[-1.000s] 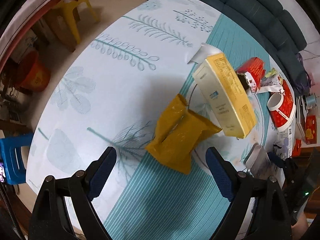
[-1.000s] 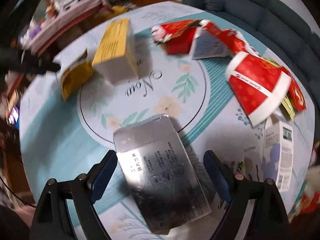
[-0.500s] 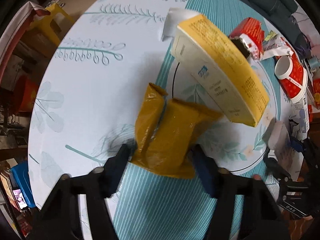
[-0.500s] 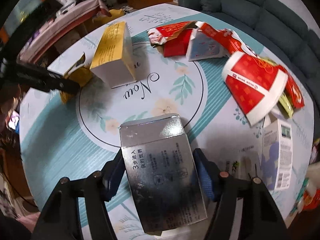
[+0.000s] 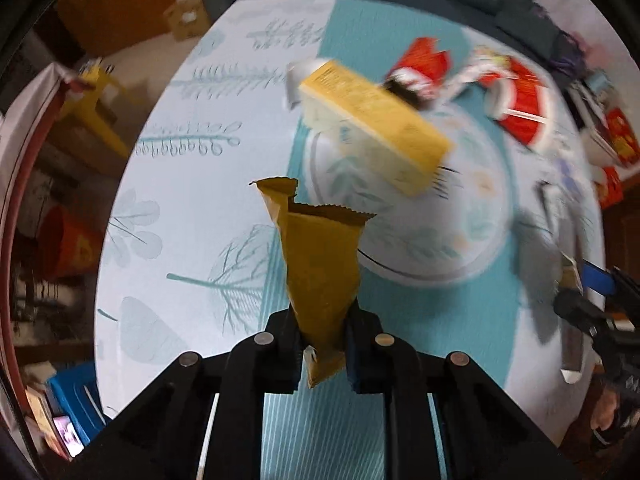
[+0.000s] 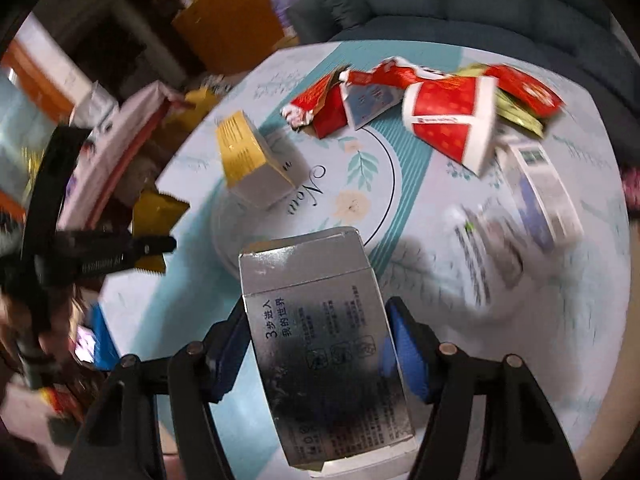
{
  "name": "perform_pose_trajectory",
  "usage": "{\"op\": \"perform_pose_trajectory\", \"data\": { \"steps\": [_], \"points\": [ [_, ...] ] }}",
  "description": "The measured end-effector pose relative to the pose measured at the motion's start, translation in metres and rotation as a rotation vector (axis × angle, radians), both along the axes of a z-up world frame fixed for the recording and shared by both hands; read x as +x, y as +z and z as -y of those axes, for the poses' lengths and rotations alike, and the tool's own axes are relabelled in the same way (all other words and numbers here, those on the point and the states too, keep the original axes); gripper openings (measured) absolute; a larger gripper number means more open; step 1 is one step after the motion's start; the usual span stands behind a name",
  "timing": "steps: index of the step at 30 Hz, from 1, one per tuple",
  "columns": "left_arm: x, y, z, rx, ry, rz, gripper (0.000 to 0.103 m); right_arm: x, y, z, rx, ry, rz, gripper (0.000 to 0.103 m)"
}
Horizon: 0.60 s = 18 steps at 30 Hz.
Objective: Collect trash
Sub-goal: 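Lift the silver box and yellow wrapper off the table toward the bin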
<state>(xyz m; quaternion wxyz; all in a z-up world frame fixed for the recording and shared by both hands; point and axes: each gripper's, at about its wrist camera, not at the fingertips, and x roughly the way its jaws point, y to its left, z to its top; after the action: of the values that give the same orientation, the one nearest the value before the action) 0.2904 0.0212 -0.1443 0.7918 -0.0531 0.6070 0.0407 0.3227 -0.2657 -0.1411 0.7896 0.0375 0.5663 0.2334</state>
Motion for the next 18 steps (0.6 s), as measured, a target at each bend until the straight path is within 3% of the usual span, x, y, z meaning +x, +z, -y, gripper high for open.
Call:
{"op": "perform_pose_trajectory", "data": {
  "steps": [9,14,18],
  "points": [
    [-0.092,0.054,0.011,-0.032,-0.295,0.142,0.014,-0.104,0.032,-0.005,0.082,-0.286,0.027,0.066],
    [-0.144,0.052,0.010,-0.072,-0.430,0.156,0.014,-0.181,0.031,-0.024,0.101,-0.449,0.017,0.066],
    [-0.190,0.036,0.021,-0.086,-0.556,0.111,0.014,-0.236,0.021,-0.037,0.084,-0.535,-0.020,0.066]
  ]
}}
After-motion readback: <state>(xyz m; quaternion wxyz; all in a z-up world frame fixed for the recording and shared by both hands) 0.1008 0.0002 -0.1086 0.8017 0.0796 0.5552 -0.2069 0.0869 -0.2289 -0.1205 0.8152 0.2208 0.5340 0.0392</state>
